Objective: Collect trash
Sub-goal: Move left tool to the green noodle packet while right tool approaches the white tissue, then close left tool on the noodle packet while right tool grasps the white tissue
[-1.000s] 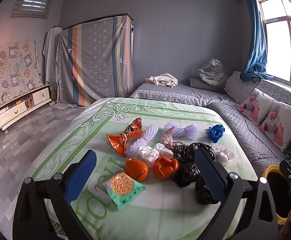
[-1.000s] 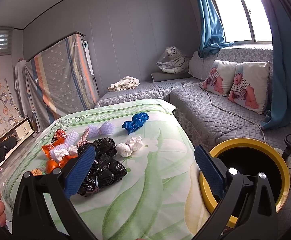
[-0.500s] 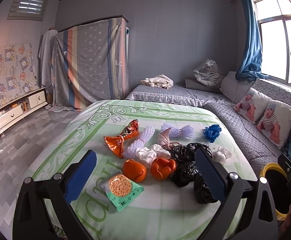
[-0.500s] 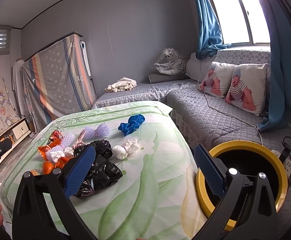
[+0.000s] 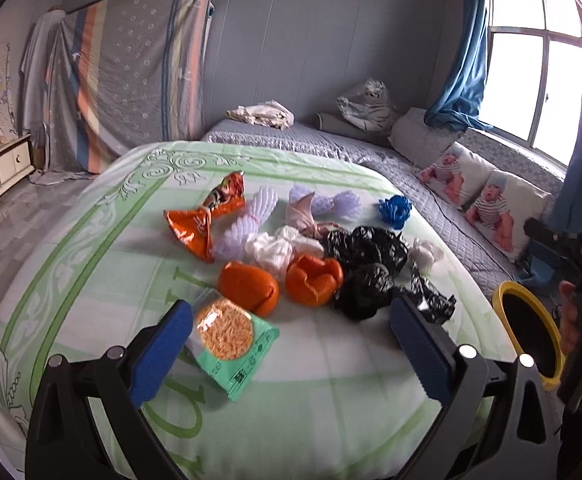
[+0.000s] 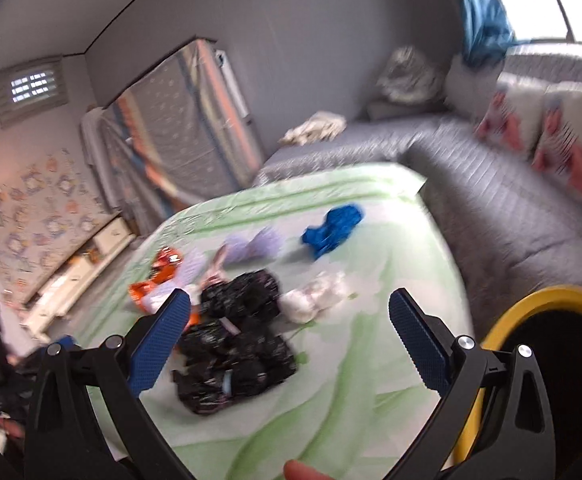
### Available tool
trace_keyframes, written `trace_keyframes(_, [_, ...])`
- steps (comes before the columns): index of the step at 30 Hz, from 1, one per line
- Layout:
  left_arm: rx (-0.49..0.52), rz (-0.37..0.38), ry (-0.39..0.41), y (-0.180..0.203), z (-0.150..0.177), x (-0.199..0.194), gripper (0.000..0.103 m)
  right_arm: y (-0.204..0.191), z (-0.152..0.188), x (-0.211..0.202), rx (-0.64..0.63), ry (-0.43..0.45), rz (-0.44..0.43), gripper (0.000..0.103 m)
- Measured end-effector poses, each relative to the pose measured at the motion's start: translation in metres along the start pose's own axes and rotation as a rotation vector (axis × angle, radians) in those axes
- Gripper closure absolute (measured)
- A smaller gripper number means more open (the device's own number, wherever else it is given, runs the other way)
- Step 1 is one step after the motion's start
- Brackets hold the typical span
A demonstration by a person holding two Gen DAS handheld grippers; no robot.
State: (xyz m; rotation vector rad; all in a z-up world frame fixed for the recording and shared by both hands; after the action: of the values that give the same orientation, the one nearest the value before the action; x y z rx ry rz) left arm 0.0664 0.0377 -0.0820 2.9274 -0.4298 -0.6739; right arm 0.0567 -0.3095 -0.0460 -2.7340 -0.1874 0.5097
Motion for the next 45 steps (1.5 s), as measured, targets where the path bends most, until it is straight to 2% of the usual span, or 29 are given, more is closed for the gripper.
trace_keyframes(4, [0.003,-0.023,-0.026,-0.014,0.011,0.003,0.008,0.002,0.004,0.021,-0.063,-0.056,0.060,0.008])
trace_keyframes(8, [-0.014,-0.038,-0.029,-0.026,0.018,0.007,0.008,0.007,0.013,0.044,-0.072,-0.129,0.041,0.008])
trace_keyframes(11, [-0.003,-0.041,-0.035,-0.029,0.020,0.014,0.008,0.010,0.018,0.057,-0.098,-0.140,0.020,0.008])
trace_keyframes(15, [-0.019,-0.037,-0.047,-0.034,0.021,0.023,0.008,0.018,0.018,0.070,-0.092,-0.136,0.054,0.008])
trace_keyframes(18, [-0.012,-0.064,-0.046,-0.037,0.022,0.028,0.008,0.025,0.015,0.075,-0.082,-0.138,0.071,0.008])
trace_keyframes(23, [-0.017,-0.056,-0.080,-0.037,0.021,0.041,0.008,0.030,0.026,0.102,-0.109,-0.223,0.107,0.008])
trace_keyframes(28, [-0.020,-0.049,-0.097,-0.038,0.021,0.048,0.008,0.016,0.032,0.117,-0.207,-0.236,0.113,0.008])
trace_keyframes(34, [-0.006,-0.041,-0.125,-0.036,0.022,0.058,0.009,0.021,0.029,0.137,-0.117,-0.285,0.063,0.013])
trace_keyframes(39, [-0.016,-0.034,-0.161,-0.038,0.029,0.067,0.022,0.021,0.029,0.149,-0.100,-0.304,0.066,0.020])
trace_keyframes(45, [-0.010,-0.030,-0.188,-0.037,0.034,0.076,0.026,0.027,0.042,0.168,-0.023,-0.385,0.052,0.029])
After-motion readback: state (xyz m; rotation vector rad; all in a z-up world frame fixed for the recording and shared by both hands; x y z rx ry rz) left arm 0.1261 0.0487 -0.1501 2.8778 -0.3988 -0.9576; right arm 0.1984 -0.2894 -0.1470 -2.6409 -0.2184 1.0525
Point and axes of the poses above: each gripper's, at about its wrist camera, not at the fingertips, and x roughly the way its jaws point, y to its right, z to its underside, the point moved 4 cm from there along x, roughly the way its jaws point, and after that the axes turned 9 degrees about y, right-handed, at the moved point
